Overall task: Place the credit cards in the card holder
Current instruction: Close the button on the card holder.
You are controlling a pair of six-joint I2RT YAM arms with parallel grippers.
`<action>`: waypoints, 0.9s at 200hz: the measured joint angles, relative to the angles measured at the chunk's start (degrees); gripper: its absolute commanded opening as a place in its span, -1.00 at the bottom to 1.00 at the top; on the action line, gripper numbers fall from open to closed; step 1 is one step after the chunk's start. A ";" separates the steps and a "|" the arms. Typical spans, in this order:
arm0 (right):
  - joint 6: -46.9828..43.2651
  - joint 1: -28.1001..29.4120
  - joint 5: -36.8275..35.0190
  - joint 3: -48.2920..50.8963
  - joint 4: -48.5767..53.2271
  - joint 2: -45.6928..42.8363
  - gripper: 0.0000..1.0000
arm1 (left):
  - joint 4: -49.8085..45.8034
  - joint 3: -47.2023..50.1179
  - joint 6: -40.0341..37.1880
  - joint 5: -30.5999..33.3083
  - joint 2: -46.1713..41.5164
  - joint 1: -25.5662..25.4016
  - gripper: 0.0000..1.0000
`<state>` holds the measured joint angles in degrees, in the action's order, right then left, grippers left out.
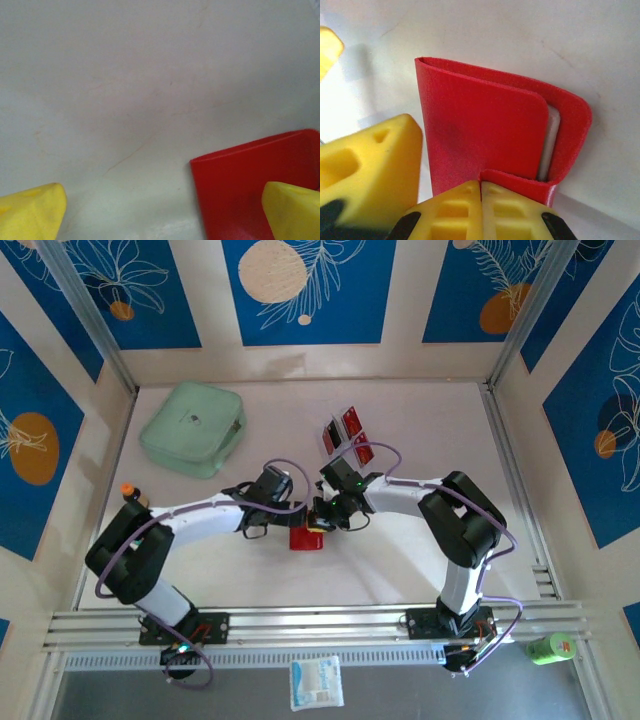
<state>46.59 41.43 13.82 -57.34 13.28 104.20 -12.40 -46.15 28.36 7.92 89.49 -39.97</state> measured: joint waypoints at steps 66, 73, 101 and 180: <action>0.46 -0.20 0.52 -3.72 4.90 2.73 -1.00 | 2.51 3.43 0.22 -0.37 0.35 0.00 1.00; 0.48 -0.20 0.61 -4.11 5.44 2.95 -1.00 | 2.84 3.72 0.22 -0.37 0.24 0.00 1.00; 0.63 -0.35 0.83 -5.09 7.10 3.69 -1.00 | 4.13 4.66 0.22 -0.35 -0.17 0.00 1.00; 0.37 -1.11 2.84 -4.22 5.46 2.47 -1.00 | 5.57 5.62 0.22 -0.17 -0.66 0.00 1.00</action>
<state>46.96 40.32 16.67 -61.56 18.74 106.67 -6.83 -40.53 28.58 7.75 88.84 -39.97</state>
